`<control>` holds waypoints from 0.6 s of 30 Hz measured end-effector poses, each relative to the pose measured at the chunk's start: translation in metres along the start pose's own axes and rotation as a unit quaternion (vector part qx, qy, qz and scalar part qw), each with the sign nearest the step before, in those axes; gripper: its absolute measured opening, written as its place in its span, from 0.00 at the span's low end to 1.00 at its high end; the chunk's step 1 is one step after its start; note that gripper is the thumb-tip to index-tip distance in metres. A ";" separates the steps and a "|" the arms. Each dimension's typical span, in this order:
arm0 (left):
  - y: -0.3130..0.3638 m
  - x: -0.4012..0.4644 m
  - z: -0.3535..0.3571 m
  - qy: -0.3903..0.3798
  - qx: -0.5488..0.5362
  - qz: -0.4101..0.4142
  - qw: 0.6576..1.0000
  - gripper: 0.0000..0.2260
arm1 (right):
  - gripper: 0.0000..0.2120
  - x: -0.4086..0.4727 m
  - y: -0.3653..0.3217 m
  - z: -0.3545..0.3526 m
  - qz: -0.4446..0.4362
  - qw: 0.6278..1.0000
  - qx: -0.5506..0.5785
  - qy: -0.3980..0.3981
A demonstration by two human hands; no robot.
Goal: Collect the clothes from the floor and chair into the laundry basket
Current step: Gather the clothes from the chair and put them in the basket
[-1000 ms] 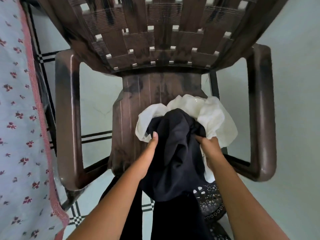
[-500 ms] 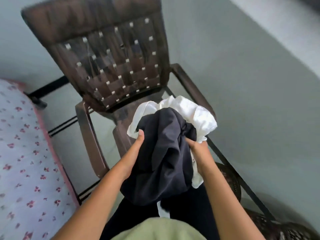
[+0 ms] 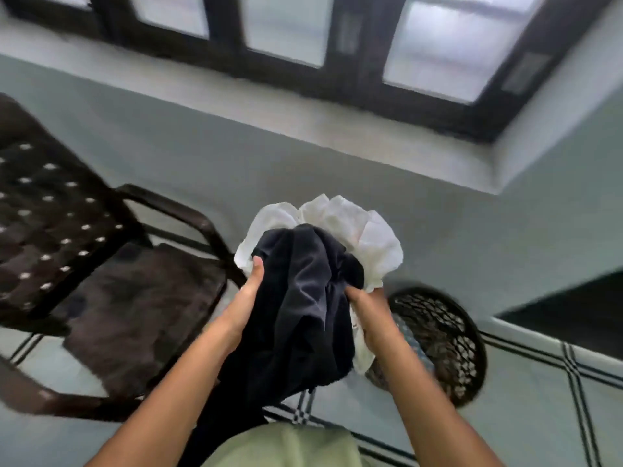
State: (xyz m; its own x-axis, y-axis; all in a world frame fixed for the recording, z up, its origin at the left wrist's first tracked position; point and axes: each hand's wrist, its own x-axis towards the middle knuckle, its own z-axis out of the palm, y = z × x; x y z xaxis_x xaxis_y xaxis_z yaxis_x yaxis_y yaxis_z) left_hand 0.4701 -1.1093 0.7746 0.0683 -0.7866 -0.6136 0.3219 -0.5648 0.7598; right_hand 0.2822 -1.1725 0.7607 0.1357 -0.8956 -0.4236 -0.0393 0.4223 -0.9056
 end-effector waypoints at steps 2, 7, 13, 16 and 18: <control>-0.017 0.000 0.065 -0.037 0.033 -0.026 0.998 0.30 | 0.18 -0.018 0.009 -0.069 -0.003 0.999 0.021 0.049; -0.039 0.015 0.188 -0.077 0.129 -0.063 0.987 0.35 | 0.19 -0.042 0.015 -0.187 -0.016 0.987 0.057 0.151; -0.036 0.072 0.282 -0.123 0.164 -0.048 0.978 0.30 | 0.08 -0.006 0.019 -0.271 -0.007 0.973 0.072 0.220; -0.044 0.133 0.314 -0.138 0.168 -0.052 0.975 0.36 | 0.05 0.034 0.038 -0.303 0.007 0.963 0.082 0.255; -0.061 0.182 0.332 -0.120 0.170 -0.061 0.976 0.34 | 0.07 0.068 0.063 -0.322 0.025 0.962 0.092 0.254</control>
State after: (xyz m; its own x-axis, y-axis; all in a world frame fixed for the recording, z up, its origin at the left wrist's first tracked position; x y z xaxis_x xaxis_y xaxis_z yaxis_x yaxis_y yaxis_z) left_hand 0.1491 -1.3010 0.6885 -0.1867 -0.7206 -0.6678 -0.0203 -0.6767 0.7359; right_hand -0.0296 -1.2514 0.6677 -0.3658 -0.8063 -0.4648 0.1498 0.4419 -0.8845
